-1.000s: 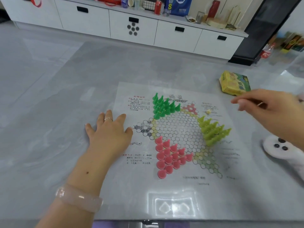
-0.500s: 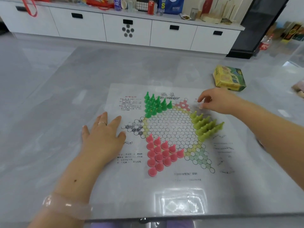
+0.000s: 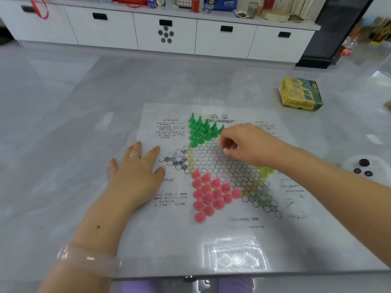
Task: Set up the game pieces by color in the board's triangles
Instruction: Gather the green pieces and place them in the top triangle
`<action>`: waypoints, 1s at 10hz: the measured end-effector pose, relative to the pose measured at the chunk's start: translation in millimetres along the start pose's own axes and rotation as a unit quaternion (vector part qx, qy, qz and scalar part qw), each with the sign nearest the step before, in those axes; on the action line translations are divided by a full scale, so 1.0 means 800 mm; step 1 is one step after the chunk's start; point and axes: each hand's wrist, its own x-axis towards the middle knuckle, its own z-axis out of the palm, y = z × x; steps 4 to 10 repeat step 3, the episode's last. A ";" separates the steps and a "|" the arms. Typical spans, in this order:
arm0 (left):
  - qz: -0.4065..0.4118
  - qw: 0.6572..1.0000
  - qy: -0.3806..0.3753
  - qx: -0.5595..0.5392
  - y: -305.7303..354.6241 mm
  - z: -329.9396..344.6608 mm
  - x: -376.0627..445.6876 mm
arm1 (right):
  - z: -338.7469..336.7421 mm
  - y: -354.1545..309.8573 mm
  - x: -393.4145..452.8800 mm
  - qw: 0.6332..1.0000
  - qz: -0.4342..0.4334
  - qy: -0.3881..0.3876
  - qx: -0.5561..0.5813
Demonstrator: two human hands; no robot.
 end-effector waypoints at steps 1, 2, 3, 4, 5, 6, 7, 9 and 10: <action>0.002 1.000 -0.002 -0.009 -0.001 -0.002 0.000 | 0.001 0.002 -0.003 1.000 0.003 -0.006 0.004; 0.002 1.000 -0.008 -0.009 -0.002 -0.001 0.001 | 0.008 0.004 -0.002 1.000 -0.009 -0.015 0.004; 0.004 1.000 0.000 -0.012 -0.003 0.000 0.003 | 0.004 0.001 -0.005 1.000 -0.005 -0.014 0.001; 0.004 1.000 0.000 -0.012 -0.003 0.000 0.003 | 0.004 0.001 -0.005 1.000 -0.005 -0.014 0.001; 0.004 1.000 0.000 -0.012 -0.003 0.000 0.003 | 0.004 0.001 -0.005 1.000 -0.005 -0.014 0.001; 0.004 1.000 0.000 -0.012 -0.003 0.000 0.003 | 0.004 0.001 -0.005 1.000 -0.005 -0.014 0.001; 0.004 1.000 0.000 -0.012 -0.003 0.000 0.003 | 0.004 0.001 -0.005 1.000 -0.005 -0.014 0.001; 0.004 1.000 0.000 -0.012 -0.003 0.000 0.003 | 0.004 0.001 -0.005 1.000 -0.005 -0.014 0.001; 0.004 1.000 0.000 -0.012 -0.003 0.000 0.003 | 0.004 0.001 -0.005 1.000 -0.005 -0.014 0.001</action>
